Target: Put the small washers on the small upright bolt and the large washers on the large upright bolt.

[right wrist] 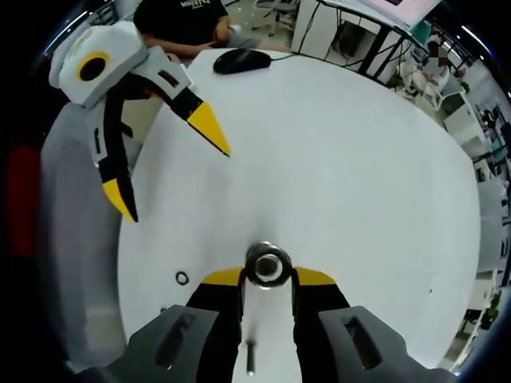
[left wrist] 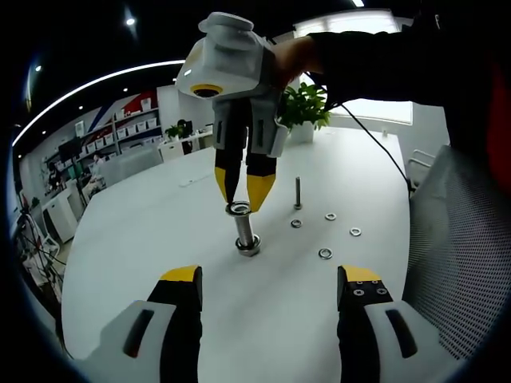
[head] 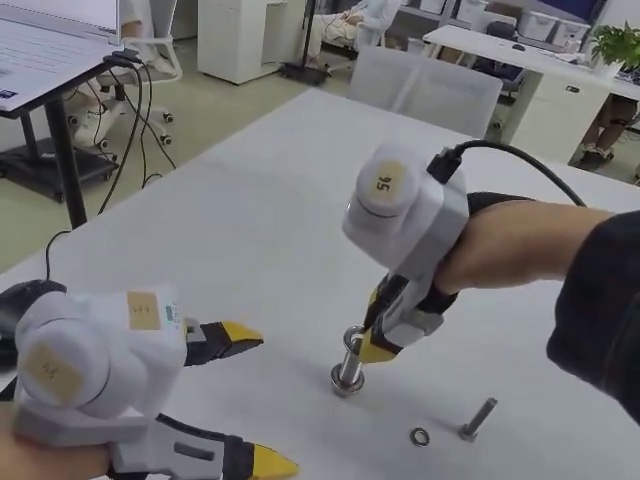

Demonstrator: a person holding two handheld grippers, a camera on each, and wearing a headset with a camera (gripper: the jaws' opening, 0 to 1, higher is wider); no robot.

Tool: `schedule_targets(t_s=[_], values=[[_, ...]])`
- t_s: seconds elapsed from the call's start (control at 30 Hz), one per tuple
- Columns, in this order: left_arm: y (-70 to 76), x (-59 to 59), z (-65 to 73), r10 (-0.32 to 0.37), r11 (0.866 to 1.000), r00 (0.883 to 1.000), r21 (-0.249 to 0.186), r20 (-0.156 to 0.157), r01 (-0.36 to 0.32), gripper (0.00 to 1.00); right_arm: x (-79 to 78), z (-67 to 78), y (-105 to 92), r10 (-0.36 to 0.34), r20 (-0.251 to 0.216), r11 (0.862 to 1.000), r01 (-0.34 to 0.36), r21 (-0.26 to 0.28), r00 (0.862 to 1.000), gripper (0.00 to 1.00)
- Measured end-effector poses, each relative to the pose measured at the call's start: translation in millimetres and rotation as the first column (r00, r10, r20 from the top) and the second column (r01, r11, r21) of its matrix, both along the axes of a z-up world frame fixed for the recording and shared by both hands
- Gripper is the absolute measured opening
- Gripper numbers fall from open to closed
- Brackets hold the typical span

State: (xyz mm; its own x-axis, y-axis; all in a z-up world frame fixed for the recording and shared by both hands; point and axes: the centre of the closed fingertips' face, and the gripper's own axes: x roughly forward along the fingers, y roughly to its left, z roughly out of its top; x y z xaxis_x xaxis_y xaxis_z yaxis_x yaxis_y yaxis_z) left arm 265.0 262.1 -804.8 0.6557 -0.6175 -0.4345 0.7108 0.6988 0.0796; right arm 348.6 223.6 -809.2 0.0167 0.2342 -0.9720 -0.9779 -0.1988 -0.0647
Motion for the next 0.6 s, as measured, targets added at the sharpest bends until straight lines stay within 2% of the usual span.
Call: schedule_targets(t_s=[0.6], values=[[-0.1,0.1,-5.4,0.000,1.000,1.000,0.002,-0.014,0.000,0.68,0.4,-20.0,0.7,-0.003,-0.022,1.000,0.002,-0.017,1.000,0.24]])
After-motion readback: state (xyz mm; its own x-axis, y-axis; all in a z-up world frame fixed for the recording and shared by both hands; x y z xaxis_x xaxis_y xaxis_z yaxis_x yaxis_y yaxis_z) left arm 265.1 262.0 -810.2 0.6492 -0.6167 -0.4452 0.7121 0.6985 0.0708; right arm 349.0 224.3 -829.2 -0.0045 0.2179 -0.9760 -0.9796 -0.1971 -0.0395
